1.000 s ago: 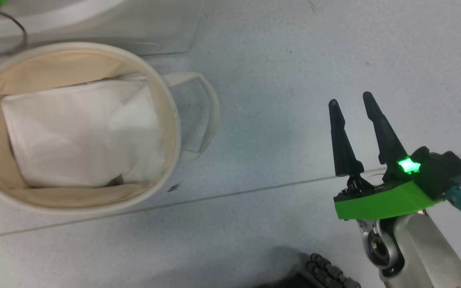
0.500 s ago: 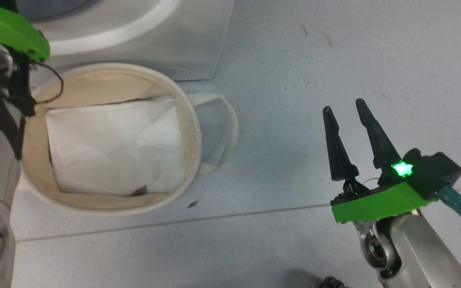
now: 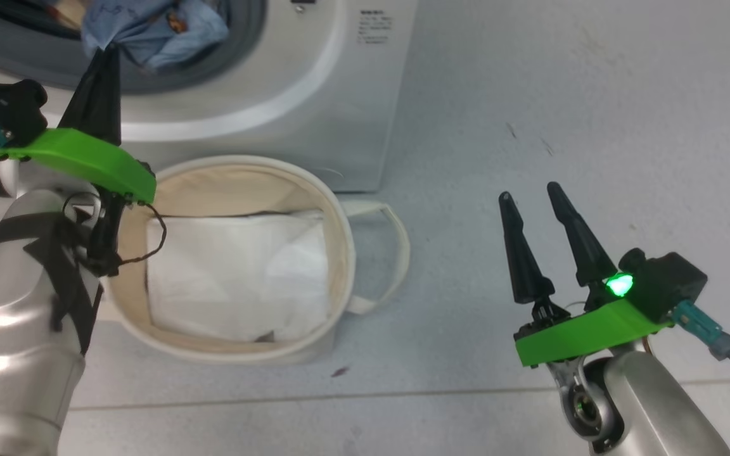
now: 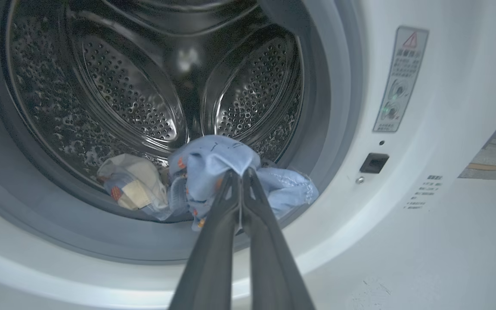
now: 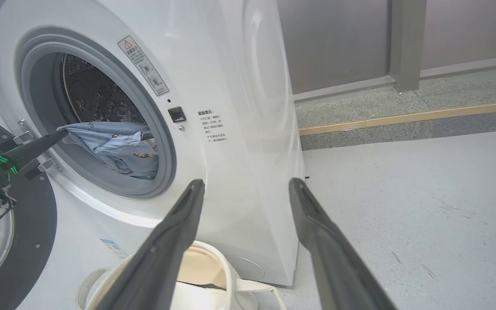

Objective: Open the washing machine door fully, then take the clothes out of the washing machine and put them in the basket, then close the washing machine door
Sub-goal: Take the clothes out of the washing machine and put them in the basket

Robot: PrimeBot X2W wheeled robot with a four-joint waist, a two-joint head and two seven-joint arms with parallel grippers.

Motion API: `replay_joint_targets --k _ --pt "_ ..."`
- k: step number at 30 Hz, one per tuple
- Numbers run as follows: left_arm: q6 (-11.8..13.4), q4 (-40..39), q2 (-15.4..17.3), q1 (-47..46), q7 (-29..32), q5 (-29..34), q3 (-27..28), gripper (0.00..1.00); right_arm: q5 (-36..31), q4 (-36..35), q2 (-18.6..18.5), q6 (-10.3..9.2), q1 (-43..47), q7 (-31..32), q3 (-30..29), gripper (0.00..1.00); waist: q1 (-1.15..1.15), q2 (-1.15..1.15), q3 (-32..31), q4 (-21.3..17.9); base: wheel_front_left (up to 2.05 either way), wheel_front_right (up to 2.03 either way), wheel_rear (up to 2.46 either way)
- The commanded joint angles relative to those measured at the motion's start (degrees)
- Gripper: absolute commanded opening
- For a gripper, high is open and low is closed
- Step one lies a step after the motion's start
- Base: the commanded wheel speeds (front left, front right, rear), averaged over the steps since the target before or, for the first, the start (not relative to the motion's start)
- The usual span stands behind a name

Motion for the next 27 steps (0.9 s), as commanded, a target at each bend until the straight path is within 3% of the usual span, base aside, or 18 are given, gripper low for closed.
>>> replay_joint_targets --k 1,6,14,21,27 --pt "-0.3 -3.7 3.4 -0.9 -0.7 0.5 1.4 0.00 0.3 -1.4 0.0 0.42 0.8 -0.5 1.3 1.00 0.00 0.00 -2.9 2.4 0.00 0.00 0.00" --pt "1.2 -18.1 6.9 3.4 1.8 1.9 0.7 0.00 0.8 -0.8 0.5 0.42 1.5 -0.6 2.0 1.00 0.00 0.00 -6.6 4.6 0.00 0.00 0.00" --pt "6.3 -40.9 10.5 11.1 13.3 -0.7 2.3 0.00 1.2 0.0 1.0 0.42 2.0 -0.7 2.5 1.00 0.00 0.00 -9.0 6.6 0.00 0.00 0.00" --pt "8.7 -47.7 12.3 16.9 18.7 -3.4 3.4 0.00 1.5 0.2 1.1 0.42 1.5 -0.7 2.9 1.00 0.00 0.00 -7.9 6.0 0.00 0.00 0.00" --pt "10.0 -46.3 11.9 22.6 18.8 -5.0 3.8 0.00 1.7 0.6 1.6 0.42 0.6 -0.7 3.5 1.00 0.00 0.00 -5.9 4.2 0.00 0.00 0.00"
